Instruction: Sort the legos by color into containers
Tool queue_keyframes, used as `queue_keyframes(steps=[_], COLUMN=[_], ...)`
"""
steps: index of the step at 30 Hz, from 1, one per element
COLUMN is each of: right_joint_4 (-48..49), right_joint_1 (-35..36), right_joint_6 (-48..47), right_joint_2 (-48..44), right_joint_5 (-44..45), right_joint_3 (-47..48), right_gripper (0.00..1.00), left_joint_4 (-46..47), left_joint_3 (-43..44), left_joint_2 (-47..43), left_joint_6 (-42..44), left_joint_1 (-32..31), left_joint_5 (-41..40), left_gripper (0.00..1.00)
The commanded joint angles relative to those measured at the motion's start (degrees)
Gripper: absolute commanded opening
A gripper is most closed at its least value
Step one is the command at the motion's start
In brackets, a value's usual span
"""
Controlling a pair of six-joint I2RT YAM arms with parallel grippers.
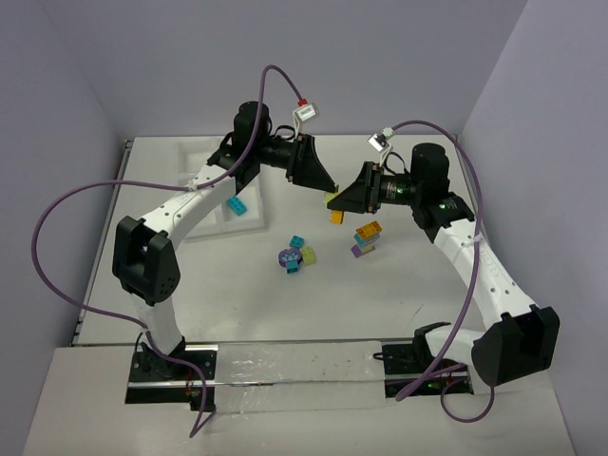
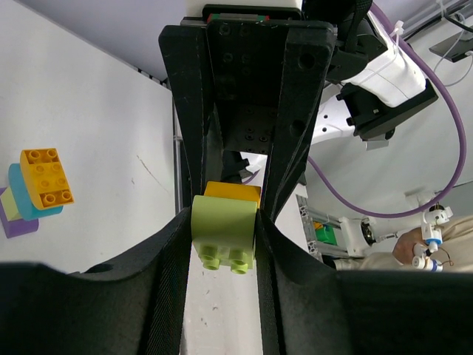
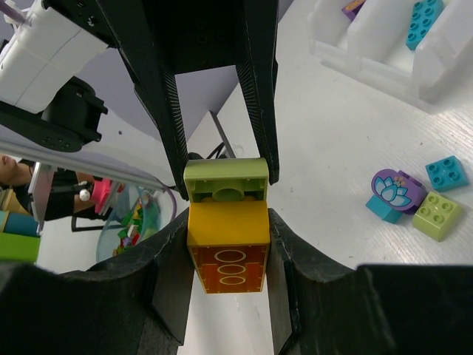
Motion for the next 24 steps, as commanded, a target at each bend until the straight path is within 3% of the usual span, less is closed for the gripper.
queue_keyframes(steps=[1, 2, 3, 4, 7, 9, 13, 24], right_joint_4=[1.4, 1.0, 0.5, 0.0, -2.0, -3.6, -4.9, -5.2], right_joint_1=[0.3, 0.3, 0.3, 0.3, 0.3, 0.3, 0.2, 0.1], right_joint_6=[-0.9, -1.0, -1.2, -1.5, -2.0, -2.6, -3.1, -3.6], right_joint_2=[0.3, 0.4, 0.5, 0.5, 0.7, 1.2, 1.3, 0.9], right_joint_5=[1.5, 1.7, 2.0, 2.4, 4.0, 5.3, 5.8, 5.8], right_joint_3=[2.6, 2.9, 3.1, 3.2, 3.7, 4.2, 4.6, 3.8], right_gripper=[0.0, 0.0, 0.0, 0.08, 0.45, 0.55, 0.61, 0.65], left_joint_4=[1.3, 1.2, 1.2, 1.0, 2.6, 4.7, 4.9, 10.7], left_joint_3=[1.2, 1.2, 1.2, 1.2, -0.6, -1.4, -1.9, -4.7], left_joint_2=[-0.5, -0.6, -0.6, -0.7, -1.2, -1.6, -2.2, -2.8], left_joint_6=[0.9, 1.0, 1.1, 1.2, -0.3, -1.3, -1.0, -5.7], left_joint_1=[-0.9, -0.9, -0.9, -0.9, -0.3, 0.2, 0.8, 3.2], left_joint_5=[3.2, 3.1, 2.9, 2.7, 1.9, 2.0, 2.1, 2.0], left_gripper=[0.24, 0.09, 0.01, 0.0, 0.0, 0.0, 0.0, 0.0])
